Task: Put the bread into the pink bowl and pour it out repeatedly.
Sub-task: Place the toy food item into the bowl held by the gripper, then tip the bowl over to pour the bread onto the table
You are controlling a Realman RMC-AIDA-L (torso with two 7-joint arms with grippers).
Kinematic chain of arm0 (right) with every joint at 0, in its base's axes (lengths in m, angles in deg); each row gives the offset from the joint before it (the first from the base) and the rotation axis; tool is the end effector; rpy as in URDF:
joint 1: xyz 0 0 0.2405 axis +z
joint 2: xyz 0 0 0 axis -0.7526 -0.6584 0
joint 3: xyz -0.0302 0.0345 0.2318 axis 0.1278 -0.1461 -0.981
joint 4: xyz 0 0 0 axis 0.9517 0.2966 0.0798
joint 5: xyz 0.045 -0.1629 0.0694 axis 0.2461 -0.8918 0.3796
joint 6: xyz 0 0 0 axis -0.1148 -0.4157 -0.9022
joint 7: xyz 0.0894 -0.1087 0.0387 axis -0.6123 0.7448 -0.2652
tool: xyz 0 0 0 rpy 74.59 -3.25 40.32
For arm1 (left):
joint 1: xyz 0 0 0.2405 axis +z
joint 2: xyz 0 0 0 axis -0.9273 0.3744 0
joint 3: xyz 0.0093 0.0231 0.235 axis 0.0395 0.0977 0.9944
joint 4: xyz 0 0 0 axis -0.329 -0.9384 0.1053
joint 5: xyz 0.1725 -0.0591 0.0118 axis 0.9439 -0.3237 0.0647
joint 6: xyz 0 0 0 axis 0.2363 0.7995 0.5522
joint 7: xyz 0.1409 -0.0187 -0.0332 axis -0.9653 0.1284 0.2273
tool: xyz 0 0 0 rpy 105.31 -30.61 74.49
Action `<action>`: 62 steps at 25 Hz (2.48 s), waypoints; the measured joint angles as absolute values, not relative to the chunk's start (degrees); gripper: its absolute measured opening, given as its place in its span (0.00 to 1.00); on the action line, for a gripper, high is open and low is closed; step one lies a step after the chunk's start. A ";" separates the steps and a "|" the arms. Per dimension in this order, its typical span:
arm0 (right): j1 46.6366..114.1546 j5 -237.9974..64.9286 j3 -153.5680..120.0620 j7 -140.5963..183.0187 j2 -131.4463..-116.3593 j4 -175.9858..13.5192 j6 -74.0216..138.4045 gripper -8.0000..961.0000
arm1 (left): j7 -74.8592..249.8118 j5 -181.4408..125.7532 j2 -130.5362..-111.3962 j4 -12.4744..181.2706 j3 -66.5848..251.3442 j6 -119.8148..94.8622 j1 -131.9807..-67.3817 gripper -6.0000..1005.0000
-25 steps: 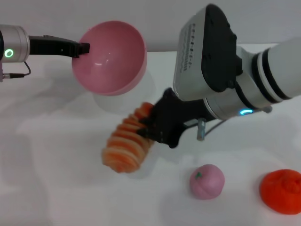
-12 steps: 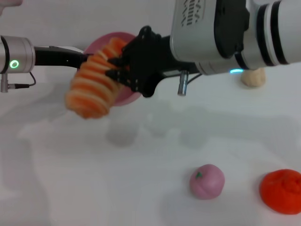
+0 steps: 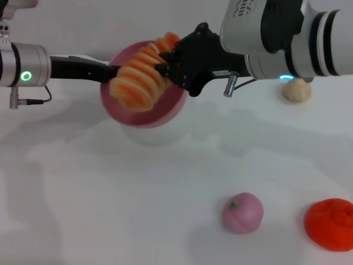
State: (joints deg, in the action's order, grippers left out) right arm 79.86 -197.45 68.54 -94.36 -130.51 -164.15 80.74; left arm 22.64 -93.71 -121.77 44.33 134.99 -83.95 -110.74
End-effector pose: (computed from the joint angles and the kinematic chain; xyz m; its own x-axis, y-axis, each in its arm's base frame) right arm 0.0646 0.3328 -0.0161 0.9874 0.0822 -0.1349 0.0094 -0.8828 -0.4696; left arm -0.2084 0.3975 0.0300 0.6918 0.5964 0.4070 0.7217 -0.5897 -0.3626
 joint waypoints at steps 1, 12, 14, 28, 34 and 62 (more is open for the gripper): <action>79.83 -197.45 68.60 -94.17 -130.48 -163.17 79.97 0.12 | 22.66 -93.71 -121.82 44.32 134.99 -84.06 -110.92 0.04; 80.51 -197.45 69.33 -93.21 -130.13 -158.61 75.91 0.12 | 22.72 -93.71 -122.39 44.24 136.90 -84.61 -112.11 0.04; 80.70 -197.45 69.67 -92.51 -130.16 -158.55 75.83 0.12 | 22.72 -93.71 -122.47 44.24 137.56 -84.61 -112.24 0.04; 82.04 -198.07 72.33 -92.33 -130.11 -158.92 76.31 0.16 | 22.81 -93.71 -121.94 44.32 137.80 -83.79 -112.03 0.04; 81.76 -198.11 72.39 -92.34 -130.13 -159.58 75.71 0.45 | 22.82 -93.71 -121.82 44.35 137.88 -83.61 -111.95 0.04; 58.33 -95.34 66.95 -9.51 -130.46 -146.46 89.93 0.53 | 22.41 -92.78 -123.79 44.66 139.17 -82.97 -112.18 0.04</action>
State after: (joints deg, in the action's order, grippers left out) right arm 58.33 -95.34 66.95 -9.51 -130.46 -146.46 89.93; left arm 22.41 -92.78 -123.79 44.66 139.17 -82.97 -112.18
